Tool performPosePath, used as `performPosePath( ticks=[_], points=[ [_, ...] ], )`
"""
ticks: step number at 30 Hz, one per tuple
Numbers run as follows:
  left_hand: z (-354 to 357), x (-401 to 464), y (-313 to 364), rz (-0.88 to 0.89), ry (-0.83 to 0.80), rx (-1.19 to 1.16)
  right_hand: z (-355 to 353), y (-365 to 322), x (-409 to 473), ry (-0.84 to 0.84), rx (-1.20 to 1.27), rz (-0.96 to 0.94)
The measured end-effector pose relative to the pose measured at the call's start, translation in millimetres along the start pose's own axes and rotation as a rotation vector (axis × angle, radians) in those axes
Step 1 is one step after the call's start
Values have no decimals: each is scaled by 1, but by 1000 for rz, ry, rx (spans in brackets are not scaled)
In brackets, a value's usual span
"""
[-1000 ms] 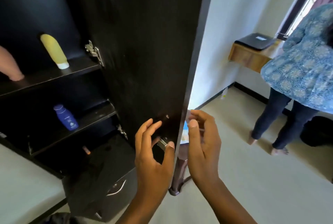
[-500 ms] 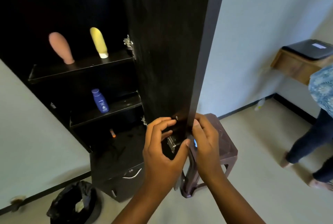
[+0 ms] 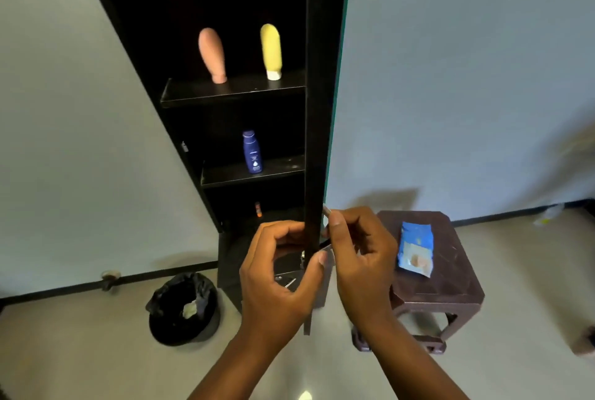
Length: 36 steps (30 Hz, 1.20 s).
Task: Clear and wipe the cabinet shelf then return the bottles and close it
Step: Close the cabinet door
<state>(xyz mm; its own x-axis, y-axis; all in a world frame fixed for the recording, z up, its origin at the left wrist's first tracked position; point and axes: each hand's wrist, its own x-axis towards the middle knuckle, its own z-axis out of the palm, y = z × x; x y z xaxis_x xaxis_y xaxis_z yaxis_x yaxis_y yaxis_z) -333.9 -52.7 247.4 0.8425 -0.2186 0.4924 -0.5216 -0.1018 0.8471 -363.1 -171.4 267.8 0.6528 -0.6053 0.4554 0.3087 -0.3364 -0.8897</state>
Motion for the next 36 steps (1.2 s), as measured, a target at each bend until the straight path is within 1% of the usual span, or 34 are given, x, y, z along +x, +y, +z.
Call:
performPosePath(
  ticks=[5,10,18,24,28,32,36],
  points=[
    [-27,4,-10,-18,109,35,33,5,0,-93,35,-23],
    [-60,17,-32,-48,208,107,76,10,3,-191,45,-7],
    [-112,66,-73,-98,359,213,152,3,25,-297,-25,2],
    [-141,111,-100,-101,370,268,205,6,48,-307,-134,39],
    [-155,135,-119,-120,372,288,230,9,63,-301,-232,26],
    [-167,156,-132,-165,377,276,251,13,74,-273,-263,23],
    [-174,174,-140,-159,358,283,268,16,81,-247,-267,19]
  ],
)
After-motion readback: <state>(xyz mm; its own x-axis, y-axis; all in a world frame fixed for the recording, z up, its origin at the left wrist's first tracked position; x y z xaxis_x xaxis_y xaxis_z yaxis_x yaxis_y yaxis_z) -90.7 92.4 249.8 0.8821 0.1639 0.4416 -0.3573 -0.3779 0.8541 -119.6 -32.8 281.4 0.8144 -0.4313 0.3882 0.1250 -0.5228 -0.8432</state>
